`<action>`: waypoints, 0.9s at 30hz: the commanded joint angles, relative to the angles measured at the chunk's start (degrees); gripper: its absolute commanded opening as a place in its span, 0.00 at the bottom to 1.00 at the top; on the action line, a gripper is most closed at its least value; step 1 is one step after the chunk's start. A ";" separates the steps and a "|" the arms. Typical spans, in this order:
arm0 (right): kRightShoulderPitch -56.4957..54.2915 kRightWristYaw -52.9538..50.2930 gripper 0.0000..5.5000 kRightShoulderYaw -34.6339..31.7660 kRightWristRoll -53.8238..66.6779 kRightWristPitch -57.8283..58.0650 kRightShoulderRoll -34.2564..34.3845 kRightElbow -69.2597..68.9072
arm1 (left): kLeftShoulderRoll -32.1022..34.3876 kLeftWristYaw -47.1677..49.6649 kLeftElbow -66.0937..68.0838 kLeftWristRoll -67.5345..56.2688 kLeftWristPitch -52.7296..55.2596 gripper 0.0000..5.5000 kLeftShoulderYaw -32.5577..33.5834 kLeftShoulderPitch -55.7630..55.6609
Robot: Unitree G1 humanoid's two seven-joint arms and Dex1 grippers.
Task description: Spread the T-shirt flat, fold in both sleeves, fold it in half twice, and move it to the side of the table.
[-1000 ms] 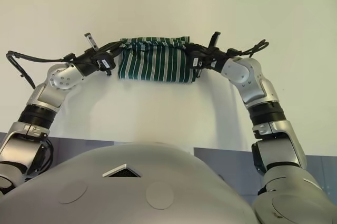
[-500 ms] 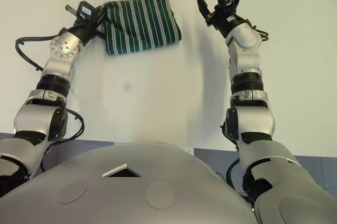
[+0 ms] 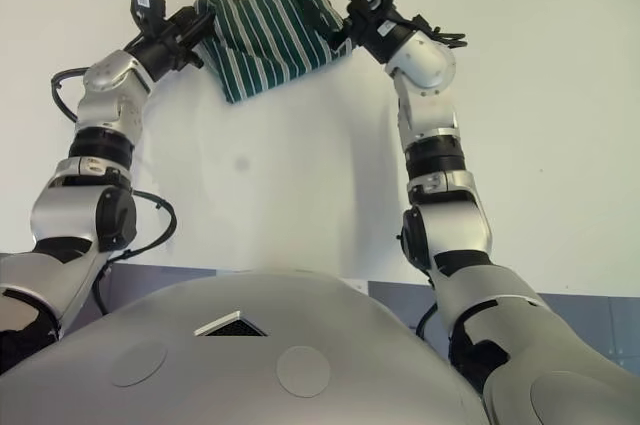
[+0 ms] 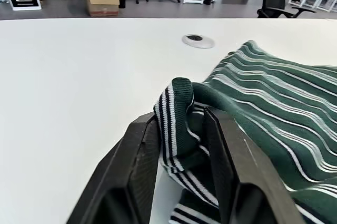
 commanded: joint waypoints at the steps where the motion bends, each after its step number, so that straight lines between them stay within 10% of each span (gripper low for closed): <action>1: -6.36 -12.82 0.78 6.88 -15.36 -1.92 -1.11 9.41 | -0.21 -2.49 -3.44 -1.84 0.99 0.39 0.50 1.12; 10: -9.20 -26.32 0.78 22.75 -38.72 -2.13 -11.69 20.86 | 2.51 -4.28 -14.82 -6.48 0.74 0.56 4.47 5.96; 20: 20.12 8.88 0.78 15.02 2.25 2.56 -35.15 -43.04 | 4.27 0.83 -32.51 -8.34 3.30 0.56 7.53 15.21; 27: 22.41 12.54 0.78 7.89 14.20 9.83 -35.58 -52.61 | 4.17 3.40 -41.73 -9.33 5.94 0.56 7.35 19.22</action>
